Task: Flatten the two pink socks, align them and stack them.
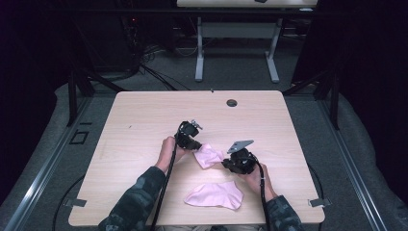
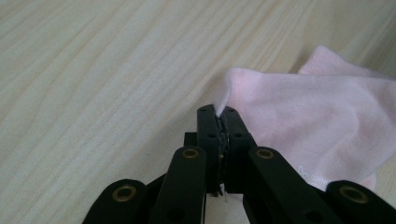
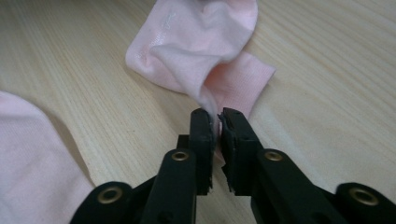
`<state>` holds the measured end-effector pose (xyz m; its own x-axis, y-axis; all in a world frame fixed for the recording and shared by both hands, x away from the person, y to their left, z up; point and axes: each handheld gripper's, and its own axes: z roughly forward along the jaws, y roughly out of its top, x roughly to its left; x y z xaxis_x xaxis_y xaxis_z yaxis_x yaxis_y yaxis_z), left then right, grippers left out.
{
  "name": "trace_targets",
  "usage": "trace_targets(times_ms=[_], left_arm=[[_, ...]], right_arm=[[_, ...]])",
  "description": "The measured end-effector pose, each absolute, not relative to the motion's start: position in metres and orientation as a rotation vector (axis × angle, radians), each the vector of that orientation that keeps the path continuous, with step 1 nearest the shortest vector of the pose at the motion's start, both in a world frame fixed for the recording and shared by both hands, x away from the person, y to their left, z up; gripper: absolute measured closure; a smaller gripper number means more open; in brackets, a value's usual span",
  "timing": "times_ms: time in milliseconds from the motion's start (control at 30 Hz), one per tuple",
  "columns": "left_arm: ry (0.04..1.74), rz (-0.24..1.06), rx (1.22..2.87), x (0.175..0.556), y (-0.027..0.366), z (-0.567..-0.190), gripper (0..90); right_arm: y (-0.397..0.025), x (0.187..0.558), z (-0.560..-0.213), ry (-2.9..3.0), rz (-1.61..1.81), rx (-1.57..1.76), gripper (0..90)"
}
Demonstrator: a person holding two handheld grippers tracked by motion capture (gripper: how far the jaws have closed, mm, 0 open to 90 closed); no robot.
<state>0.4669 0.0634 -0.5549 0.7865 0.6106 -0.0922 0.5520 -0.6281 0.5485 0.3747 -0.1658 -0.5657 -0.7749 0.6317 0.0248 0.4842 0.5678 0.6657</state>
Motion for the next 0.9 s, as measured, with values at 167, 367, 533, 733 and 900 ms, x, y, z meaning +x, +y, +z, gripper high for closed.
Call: trace_targets(times_ms=[167,367,533,733,900], left_arm=[[0.855,0.163,2.31,0.454,0.07,-0.539,88.7],[0.807,0.255,2.204,0.43,0.071,-0.512,88.7],[0.772,0.3,2.135,0.411,0.067,-0.494,88.7],[0.743,0.341,2.064,0.384,0.066,-0.483,88.7],[0.806,0.339,2.042,0.376,0.071,-0.494,88.6]], right_arm=[[-0.175,0.369,-0.559,2.551,1.046,0.956,86.4],[-0.194,0.358,-0.541,2.499,1.062,0.977,86.8],[-0.211,0.345,-0.511,2.466,1.046,0.974,87.1],[-0.219,0.332,-0.477,2.479,1.013,0.995,87.0],[-0.21,0.344,-0.465,2.591,0.896,1.048,86.7]])
